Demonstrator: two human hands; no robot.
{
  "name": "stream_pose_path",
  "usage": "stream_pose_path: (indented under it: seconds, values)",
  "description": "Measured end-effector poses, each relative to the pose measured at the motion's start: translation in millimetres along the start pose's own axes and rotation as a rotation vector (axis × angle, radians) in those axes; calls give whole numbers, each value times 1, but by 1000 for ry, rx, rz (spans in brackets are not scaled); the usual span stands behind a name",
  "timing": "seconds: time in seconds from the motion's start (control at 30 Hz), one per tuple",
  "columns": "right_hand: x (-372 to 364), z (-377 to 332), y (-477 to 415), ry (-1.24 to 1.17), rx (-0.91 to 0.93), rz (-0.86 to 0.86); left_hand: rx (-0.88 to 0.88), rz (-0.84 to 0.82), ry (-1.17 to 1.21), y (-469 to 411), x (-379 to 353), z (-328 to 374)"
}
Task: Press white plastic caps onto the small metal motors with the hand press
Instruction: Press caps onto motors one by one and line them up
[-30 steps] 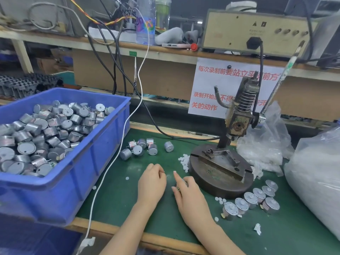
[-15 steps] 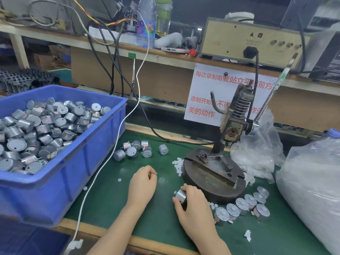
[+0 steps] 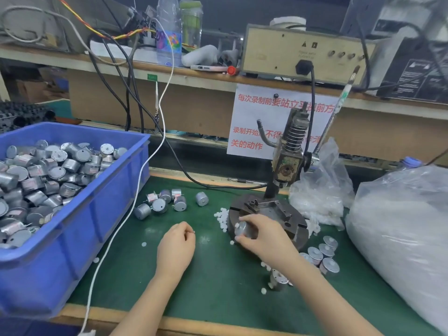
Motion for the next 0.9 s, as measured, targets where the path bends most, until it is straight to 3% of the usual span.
stream_pose_path:
  seconds: [0.23,0.5,0.7,0.77,0.9]
  values:
    - [31,47,-21,104,-106,268,4,3,-8,-3,-3,-3]
    - [25,79,-32,96,-226,306,-1,10,1,-2,-2,-1]
    - [24,81,-33,78,-251,239,15,13,8,-2,0,-1]
    - [20,79,-32,-29,-255,176,18,10,7,0,0,0]
    - [33,81,-26,-565,-379,233,18,22,37,0,1,-1]
Point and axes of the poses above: each hand's wrist, its own y-axis away from the middle knuckle, its own x-axis out of the back of the hand, z = x × y, the point moved 6 cm from there along -y, towards the middle knuckle, and after that the axes turned 3 degrees about y, right-handed, at the moved point
